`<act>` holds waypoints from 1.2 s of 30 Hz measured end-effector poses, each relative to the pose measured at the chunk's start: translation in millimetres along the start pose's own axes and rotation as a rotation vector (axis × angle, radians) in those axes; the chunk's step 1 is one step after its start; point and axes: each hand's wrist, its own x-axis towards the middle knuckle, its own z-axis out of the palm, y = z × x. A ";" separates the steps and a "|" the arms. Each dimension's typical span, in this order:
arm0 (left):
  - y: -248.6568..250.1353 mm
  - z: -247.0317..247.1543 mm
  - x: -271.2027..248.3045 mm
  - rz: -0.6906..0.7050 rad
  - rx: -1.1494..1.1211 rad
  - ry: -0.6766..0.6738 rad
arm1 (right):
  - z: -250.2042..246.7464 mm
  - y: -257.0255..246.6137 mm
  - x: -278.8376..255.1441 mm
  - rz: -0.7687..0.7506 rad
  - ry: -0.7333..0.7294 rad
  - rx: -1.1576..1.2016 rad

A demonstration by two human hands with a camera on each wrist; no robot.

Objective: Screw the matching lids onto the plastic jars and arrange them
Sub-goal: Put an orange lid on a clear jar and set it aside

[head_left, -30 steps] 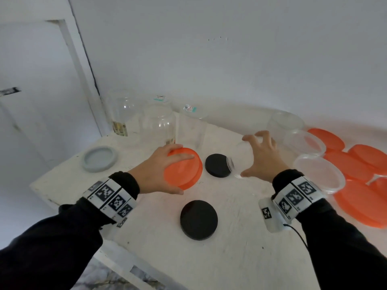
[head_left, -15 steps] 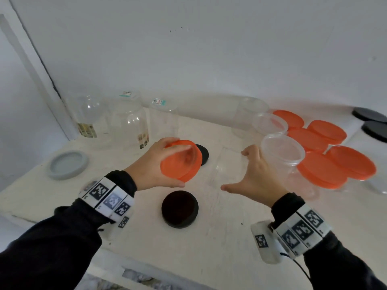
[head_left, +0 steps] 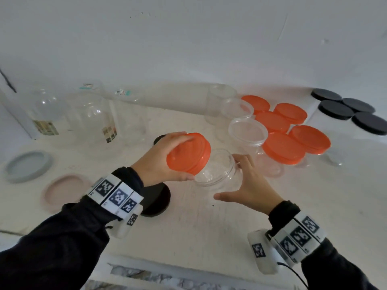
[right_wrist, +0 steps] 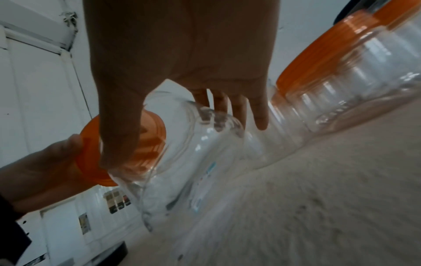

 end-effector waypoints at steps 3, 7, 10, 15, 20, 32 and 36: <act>9.3 15.4 7.4 0.003 -0.012 -0.053 | -4.2 15.5 -7.6 0.031 -0.038 0.081; 22.9 34.1 15.5 0.054 -0.008 -0.119 | -4.5 32.4 -16.4 0.077 -0.045 0.181; 30.6 48.5 21.4 0.100 0.025 -0.162 | -4.8 37.2 -21.0 0.087 -0.052 0.257; 42.7 66.8 28.5 0.155 0.103 -0.226 | -5.5 41.1 -25.9 0.103 -0.059 0.317; 57.5 73.3 30.8 0.194 0.220 -0.272 | -5.8 45.0 -27.9 0.130 -0.079 0.373; 67.9 84.7 29.8 0.126 0.215 -0.341 | -16.0 52.5 -34.5 0.151 -0.118 0.387; 67.1 90.3 30.6 0.111 0.170 -0.367 | -23.0 55.5 -37.4 0.157 -0.164 0.358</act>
